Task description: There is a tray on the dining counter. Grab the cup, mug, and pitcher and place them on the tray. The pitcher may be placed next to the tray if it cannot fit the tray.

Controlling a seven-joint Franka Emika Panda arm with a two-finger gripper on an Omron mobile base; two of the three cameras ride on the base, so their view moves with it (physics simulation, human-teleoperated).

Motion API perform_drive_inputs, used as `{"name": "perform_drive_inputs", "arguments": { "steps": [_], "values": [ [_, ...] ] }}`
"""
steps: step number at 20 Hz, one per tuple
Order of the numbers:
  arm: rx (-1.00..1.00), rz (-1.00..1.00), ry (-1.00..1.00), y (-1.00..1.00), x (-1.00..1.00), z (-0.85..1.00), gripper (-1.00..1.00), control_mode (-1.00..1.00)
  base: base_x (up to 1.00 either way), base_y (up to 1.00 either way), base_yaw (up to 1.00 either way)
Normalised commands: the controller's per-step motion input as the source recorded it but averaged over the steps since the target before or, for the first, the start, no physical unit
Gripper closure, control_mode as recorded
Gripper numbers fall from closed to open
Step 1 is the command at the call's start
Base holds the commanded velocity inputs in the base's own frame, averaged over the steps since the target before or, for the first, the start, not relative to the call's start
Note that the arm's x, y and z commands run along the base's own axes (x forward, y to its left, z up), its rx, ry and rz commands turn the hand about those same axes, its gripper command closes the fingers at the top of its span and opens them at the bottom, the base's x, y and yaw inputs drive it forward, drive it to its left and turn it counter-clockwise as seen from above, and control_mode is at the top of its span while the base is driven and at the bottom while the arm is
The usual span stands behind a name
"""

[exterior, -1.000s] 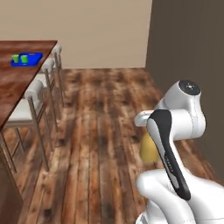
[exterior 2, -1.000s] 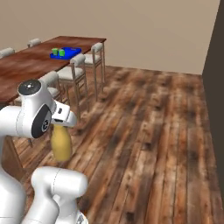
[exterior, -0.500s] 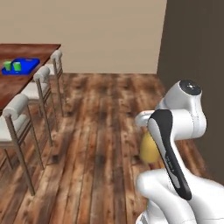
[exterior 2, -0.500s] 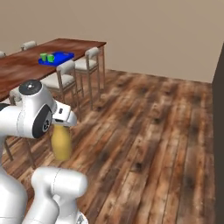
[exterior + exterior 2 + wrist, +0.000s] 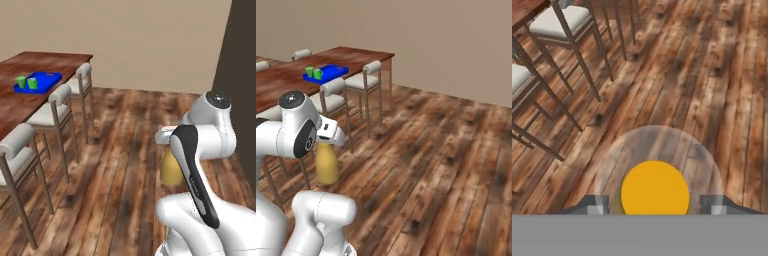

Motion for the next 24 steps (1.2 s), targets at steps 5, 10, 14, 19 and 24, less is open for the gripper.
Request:
{"name": "perform_drive_inputs", "arguments": {
  "steps": [5,10,14,19,24],
  "values": [
    [0.0,0.0,0.0,0.0,0.0,0.0,1.0,1.0,1.0,-0.6,0.36],
    [0.0,0.0,0.0,0.0,0.0,0.0,1.0,1.0,1.0,-0.55,0.4],
    [0.0,0.0,0.0,0.0,0.0,0.0,1.0,1.0,1.0,-0.58,0.45],
    [0.0,0.0,0.0,0.0,0.0,0.0,1.0,1.0,1.0,-0.69,0.55],
    [0.0,0.0,0.0,0.0,0.0,0.0,1.0,1.0,1.0,-0.66,0.55]
  ]
}}
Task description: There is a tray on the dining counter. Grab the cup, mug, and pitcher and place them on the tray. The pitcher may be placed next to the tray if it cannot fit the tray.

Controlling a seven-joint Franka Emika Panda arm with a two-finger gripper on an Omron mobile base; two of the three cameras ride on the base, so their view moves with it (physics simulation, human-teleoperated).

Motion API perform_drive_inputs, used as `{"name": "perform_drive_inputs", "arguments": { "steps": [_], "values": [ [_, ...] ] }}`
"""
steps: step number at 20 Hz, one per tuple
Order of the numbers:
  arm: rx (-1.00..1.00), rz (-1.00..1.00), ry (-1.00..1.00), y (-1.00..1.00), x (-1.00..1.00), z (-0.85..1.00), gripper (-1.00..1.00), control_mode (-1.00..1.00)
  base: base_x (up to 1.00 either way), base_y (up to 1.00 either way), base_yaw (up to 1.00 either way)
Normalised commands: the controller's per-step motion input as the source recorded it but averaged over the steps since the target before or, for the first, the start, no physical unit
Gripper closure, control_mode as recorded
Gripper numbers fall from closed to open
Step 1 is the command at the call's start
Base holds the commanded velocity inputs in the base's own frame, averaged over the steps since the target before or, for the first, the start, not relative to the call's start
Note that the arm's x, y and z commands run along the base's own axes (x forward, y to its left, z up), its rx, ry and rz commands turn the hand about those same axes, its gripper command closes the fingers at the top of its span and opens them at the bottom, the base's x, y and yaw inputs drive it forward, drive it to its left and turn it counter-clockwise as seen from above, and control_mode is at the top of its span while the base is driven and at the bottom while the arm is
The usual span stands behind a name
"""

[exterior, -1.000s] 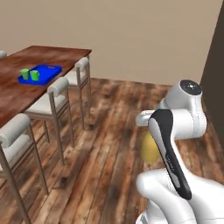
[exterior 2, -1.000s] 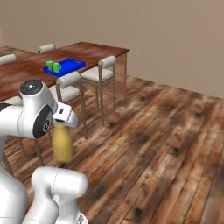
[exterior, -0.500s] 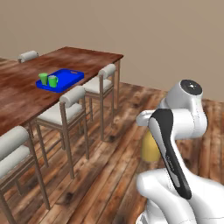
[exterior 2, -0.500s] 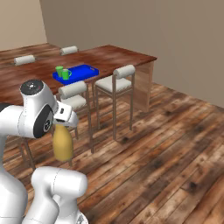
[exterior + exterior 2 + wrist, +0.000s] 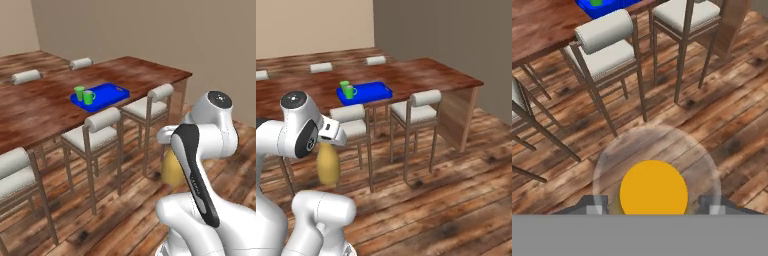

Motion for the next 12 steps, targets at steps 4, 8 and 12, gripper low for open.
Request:
{"name": "perform_drive_inputs", "arguments": {
  "steps": [4,8,12],
  "values": [
    [0.0,0.0,0.0,0.0,0.0,0.0,1.0,1.0,0.59,-0.55,0.36],
    [0.0,0.0,0.0,0.0,0.0,0.0,1.0,1.0,0.66,-0.64,0.36],
    [0.0,0.0,0.0,0.0,0.0,0.0,1.0,1.0,0.73,-0.59,0.4]
  ]
}}
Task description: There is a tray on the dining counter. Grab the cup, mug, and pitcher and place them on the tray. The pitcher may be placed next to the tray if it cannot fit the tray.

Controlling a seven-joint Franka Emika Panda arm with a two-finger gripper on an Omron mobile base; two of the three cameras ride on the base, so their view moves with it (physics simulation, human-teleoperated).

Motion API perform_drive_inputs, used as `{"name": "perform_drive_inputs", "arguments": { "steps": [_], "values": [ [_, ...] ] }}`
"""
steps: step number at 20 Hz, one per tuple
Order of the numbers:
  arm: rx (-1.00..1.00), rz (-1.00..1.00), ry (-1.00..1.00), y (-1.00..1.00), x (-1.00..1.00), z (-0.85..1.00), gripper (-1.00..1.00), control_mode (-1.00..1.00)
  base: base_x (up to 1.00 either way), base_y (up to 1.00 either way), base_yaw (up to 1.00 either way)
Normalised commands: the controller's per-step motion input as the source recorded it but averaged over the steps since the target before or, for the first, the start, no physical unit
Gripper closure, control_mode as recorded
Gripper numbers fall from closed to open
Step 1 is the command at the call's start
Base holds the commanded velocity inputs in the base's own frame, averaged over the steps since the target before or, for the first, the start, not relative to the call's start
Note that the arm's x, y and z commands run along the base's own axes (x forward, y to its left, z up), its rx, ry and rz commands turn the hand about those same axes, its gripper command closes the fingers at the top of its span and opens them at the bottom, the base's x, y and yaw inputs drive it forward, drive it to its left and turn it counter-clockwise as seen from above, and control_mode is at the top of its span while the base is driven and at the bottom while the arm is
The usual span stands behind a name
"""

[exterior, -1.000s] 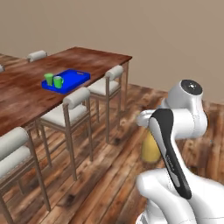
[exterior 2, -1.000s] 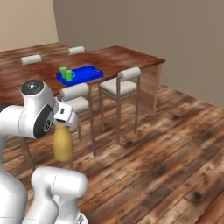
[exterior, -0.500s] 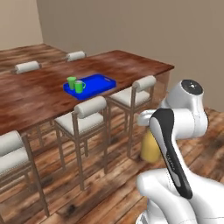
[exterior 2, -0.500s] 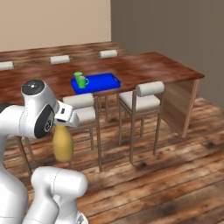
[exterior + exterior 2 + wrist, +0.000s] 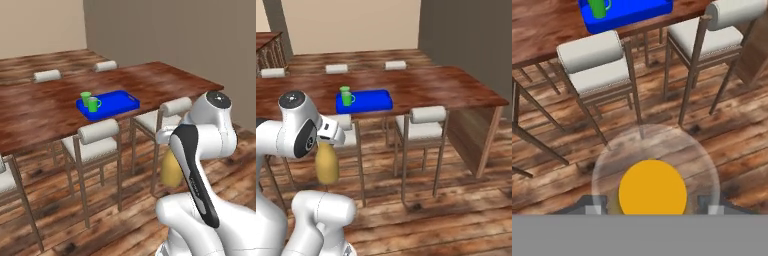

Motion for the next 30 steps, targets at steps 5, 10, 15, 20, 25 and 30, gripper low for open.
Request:
{"name": "perform_drive_inputs", "arguments": {
  "steps": [5,10,15,20,25,30],
  "values": [
    [0.0,0.0,0.0,0.0,0.0,0.0,1.0,1.0,0.76,-0.5,0.39],
    [0.0,0.0,0.0,0.0,0.0,0.0,1.0,1.0,0.84,-0.36,0.36],
    [0.0,0.0,0.0,0.0,0.0,0.0,1.0,1.0,0.62,-0.42,0.28],
    [0.0,0.0,0.0,0.0,0.0,0.0,1.0,1.0,0.6,-0.54,0.17],
    [0.0,0.0,0.0,0.0,0.0,0.0,1.0,1.0,0.72,-0.5,0.14],
    [0.0,0.0,0.0,0.0,0.0,0.0,1.0,1.0,0.68,-0.36,0.14]
  ]
}}
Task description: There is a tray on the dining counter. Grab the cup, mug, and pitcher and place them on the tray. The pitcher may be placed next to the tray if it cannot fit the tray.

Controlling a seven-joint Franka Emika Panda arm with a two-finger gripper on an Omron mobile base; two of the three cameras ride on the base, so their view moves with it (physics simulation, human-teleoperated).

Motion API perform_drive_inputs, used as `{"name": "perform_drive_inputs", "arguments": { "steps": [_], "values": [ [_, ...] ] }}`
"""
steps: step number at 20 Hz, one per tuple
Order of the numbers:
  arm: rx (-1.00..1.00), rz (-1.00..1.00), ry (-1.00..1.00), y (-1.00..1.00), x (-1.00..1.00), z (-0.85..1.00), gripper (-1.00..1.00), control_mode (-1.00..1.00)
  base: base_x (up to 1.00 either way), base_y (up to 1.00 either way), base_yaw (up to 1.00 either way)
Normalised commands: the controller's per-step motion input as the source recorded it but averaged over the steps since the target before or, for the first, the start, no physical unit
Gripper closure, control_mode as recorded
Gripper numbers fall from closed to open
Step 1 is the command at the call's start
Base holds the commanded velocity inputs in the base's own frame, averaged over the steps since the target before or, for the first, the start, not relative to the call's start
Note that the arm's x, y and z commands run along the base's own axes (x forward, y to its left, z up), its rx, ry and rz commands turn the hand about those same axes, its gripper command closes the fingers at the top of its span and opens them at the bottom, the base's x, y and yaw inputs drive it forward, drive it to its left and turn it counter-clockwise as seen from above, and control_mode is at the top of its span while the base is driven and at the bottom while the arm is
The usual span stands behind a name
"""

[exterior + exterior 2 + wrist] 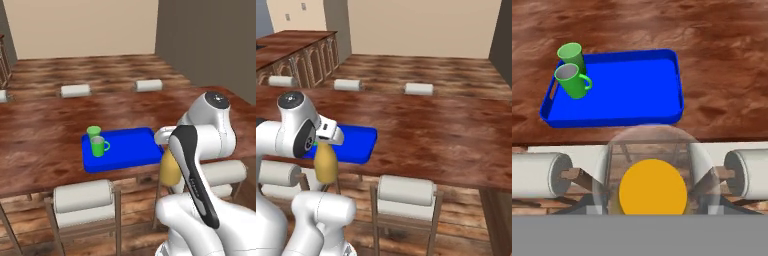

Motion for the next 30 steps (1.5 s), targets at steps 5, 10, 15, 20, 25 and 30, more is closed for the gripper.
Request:
{"name": "perform_drive_inputs", "arguments": {
  "steps": [5,10,15,20,25,30],
  "values": [
    [0.0,0.0,0.0,0.0,0.0,0.0,1.0,1.0,0.45,-0.03,0.05],
    [0.0,0.0,0.0,0.0,0.28,0.0,1.0,-1.0,0.36,0.0,0.0],
    [0.0,0.0,0.0,0.0,0.7,0.0,1.0,-1.0,0.0,0.0,0.0],
    [0.0,0.0,0.0,0.0,0.77,0.0,1.0,-1.0,0.0,0.0,0.0],
    [0.0,0.0,0.0,0.0,0.71,0.0,1.0,-1.0,0.0,0.0,0.0],
    [0.0,0.0,0.0,0.0,0.71,0.0,1.0,-1.0,0.0,0.0,0.0]
  ]
}}
